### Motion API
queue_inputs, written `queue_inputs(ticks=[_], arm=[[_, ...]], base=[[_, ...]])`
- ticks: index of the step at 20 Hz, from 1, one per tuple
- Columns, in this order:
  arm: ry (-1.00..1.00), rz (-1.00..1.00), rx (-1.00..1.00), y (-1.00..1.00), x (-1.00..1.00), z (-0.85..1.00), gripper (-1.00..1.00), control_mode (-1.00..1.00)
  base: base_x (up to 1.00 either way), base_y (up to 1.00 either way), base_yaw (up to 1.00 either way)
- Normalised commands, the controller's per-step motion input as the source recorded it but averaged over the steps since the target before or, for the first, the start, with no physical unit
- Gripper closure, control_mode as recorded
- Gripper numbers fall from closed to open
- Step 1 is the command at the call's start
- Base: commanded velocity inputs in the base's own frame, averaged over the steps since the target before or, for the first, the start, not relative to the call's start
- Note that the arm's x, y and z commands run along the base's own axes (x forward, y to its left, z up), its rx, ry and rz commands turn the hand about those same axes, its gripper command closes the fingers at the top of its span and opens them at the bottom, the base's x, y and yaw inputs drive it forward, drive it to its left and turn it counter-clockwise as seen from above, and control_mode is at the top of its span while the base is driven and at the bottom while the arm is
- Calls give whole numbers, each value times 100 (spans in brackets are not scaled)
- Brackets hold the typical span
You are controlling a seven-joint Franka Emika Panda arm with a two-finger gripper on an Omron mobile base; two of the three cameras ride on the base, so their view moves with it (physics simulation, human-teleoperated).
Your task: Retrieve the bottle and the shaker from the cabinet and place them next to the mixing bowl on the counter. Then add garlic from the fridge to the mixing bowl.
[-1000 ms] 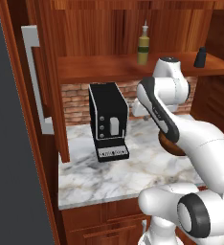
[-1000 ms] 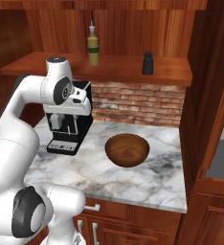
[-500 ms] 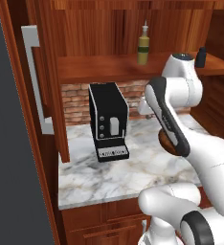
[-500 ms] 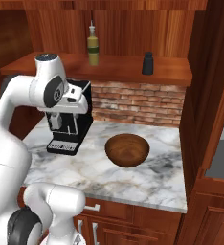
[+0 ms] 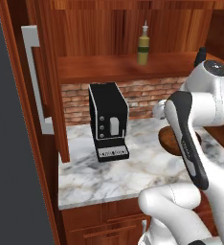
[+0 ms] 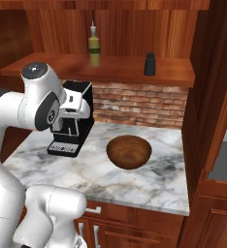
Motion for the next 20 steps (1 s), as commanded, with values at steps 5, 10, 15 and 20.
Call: queue_inputs(ticks=[5,10,15,20], arm=[[-9,-1,0,-24,-12,43,-100,-100],[-1,-11,0,-26,0,57,-100,-100],[0,-18,0,-47,0,52,-100,-100],[0,-6,3,-70,0,32,-100,-100]], base=[[0,0,0],[0,0,0],[0,0,0],[0,0,0]])
